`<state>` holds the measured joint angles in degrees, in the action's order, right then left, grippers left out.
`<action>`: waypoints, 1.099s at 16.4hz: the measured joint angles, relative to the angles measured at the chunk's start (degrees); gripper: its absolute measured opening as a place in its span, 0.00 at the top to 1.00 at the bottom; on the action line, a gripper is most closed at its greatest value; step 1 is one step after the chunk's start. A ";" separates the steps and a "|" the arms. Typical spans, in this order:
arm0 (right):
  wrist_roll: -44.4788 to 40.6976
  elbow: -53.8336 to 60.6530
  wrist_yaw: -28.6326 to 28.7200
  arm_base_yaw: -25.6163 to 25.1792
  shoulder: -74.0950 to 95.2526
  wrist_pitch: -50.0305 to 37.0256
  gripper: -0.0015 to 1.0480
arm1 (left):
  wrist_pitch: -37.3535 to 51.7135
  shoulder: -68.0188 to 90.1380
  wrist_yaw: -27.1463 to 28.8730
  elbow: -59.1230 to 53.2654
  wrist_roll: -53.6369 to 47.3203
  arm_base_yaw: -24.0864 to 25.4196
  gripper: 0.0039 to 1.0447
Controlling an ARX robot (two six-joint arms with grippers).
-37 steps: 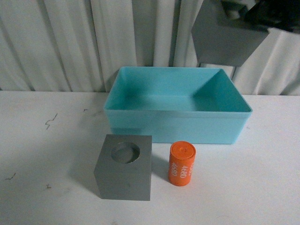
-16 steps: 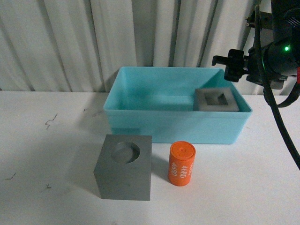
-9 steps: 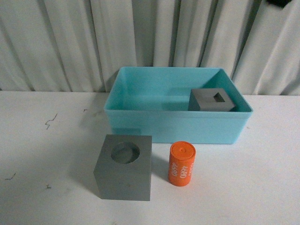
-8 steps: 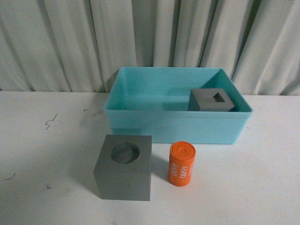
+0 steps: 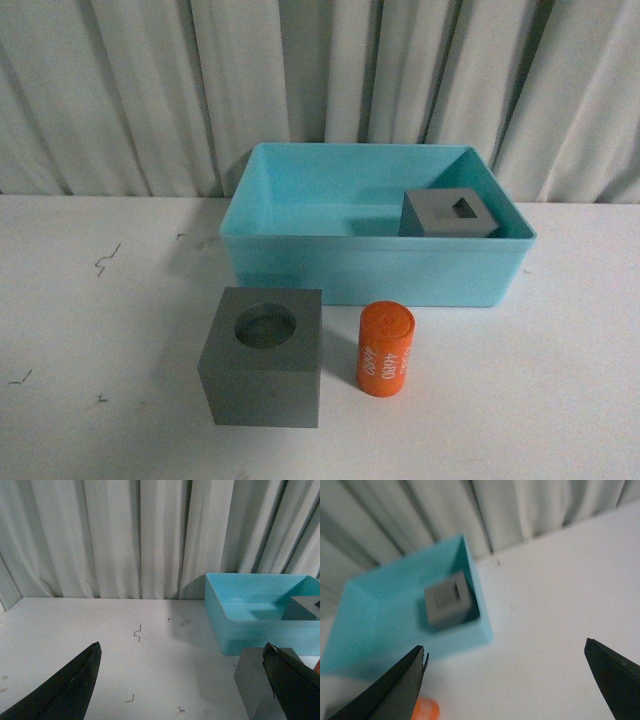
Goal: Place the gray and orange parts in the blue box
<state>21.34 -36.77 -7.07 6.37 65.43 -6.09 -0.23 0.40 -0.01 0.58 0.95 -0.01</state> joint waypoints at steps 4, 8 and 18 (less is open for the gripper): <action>-20.96 29.68 6.88 -6.64 -22.36 -29.33 0.98 | 0.00 0.00 0.02 0.00 0.00 0.00 0.06; -20.96 33.64 6.88 -6.64 -32.72 -22.93 0.98 | 0.00 0.00 0.02 0.00 0.00 0.00 0.06; -20.98 36.15 6.91 -6.64 -46.58 -12.68 0.98 | -0.02 0.00 0.02 0.00 0.00 0.00 0.06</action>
<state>0.36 -0.62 -0.16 -0.27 18.85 -18.76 -0.25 0.40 0.01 0.58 0.95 -0.01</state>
